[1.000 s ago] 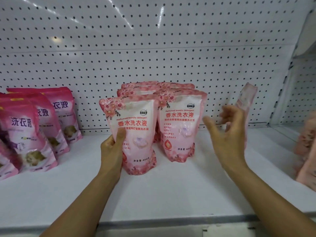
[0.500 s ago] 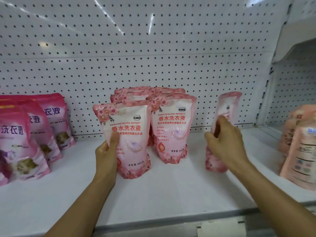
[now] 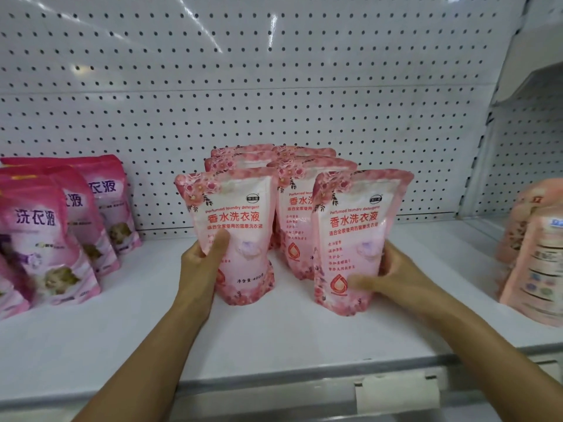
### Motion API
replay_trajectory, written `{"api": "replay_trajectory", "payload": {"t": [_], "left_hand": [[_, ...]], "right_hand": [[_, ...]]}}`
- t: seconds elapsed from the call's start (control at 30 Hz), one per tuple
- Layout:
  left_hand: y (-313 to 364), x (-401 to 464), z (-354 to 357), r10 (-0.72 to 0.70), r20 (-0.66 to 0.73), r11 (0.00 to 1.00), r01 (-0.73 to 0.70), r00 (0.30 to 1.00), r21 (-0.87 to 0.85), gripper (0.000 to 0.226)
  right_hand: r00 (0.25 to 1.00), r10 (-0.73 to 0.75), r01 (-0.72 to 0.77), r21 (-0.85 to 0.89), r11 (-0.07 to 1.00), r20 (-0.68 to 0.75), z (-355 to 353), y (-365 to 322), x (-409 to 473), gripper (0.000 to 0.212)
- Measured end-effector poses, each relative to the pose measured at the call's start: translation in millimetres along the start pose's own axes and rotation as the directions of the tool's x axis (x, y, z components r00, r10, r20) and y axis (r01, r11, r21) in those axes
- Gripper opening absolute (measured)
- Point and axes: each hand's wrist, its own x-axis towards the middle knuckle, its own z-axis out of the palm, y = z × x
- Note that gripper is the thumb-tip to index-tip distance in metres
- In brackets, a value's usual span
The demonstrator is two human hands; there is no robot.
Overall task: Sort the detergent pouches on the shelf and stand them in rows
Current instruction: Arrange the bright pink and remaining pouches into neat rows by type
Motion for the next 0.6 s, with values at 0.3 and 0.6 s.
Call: {"api": "replay_trajectory", "payload": {"t": [0.3,0.6], "left_hand": [[6.4,-4.3,-11.8,-0.008,0.258,0.981,-0.042,0.966,0.189,0.051],[6.6,-8.9,-15.3,0.000,0.264,0.981,-0.051,0.965,0.188,0.049]], "right_hand": [[0.988,-0.148,0.149,-0.023,0.989,0.049,39.8,9.7,19.0,0.059],[0.975,-0.214,0.212,0.047,0.976,0.053,45.7,9.2,30.3,0.059]]}}
